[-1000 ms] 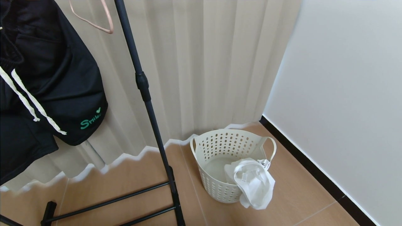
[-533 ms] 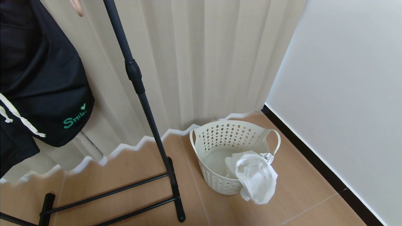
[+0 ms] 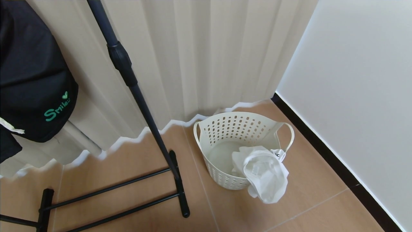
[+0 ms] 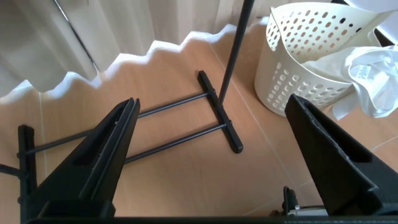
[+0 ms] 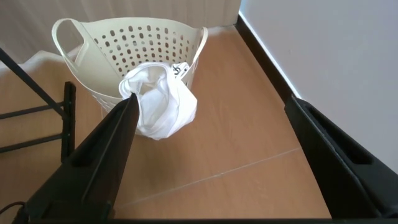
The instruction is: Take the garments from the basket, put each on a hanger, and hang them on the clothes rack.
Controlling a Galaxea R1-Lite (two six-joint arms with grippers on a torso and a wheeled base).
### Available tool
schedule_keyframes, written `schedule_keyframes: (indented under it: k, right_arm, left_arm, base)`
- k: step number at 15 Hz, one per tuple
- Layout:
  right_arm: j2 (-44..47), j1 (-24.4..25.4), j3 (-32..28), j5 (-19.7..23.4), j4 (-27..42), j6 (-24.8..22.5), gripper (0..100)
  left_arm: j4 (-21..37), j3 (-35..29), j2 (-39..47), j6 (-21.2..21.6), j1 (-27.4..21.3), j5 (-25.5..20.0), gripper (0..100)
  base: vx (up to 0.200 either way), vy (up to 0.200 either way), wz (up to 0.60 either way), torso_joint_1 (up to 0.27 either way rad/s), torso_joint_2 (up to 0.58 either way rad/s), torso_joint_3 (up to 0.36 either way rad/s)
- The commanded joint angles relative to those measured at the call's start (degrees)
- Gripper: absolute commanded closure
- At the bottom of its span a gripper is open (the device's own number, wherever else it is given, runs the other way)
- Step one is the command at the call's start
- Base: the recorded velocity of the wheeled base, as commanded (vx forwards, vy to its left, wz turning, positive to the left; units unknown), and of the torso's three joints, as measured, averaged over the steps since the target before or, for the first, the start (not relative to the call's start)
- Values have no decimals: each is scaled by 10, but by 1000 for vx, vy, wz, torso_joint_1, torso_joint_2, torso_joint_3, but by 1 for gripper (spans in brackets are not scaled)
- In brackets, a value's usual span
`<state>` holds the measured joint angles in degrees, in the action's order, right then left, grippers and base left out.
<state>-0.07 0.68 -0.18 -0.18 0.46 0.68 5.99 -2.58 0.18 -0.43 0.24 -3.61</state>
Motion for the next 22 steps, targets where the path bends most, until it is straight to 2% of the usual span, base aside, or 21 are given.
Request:
schedule_keyframes:
  k: [1,22]
  right_arm:
    - [1,0,0,0,0,0,0]
    - [1,0,1,2,0,-2,0]
  left_arm:
    - [0,0,1,0,0,0,0]
    - [0,-1,1,-3,0,0,0]
  base:
    - [0,0,0,7,2,-198]
    - [0,0,0,2,2,-181]
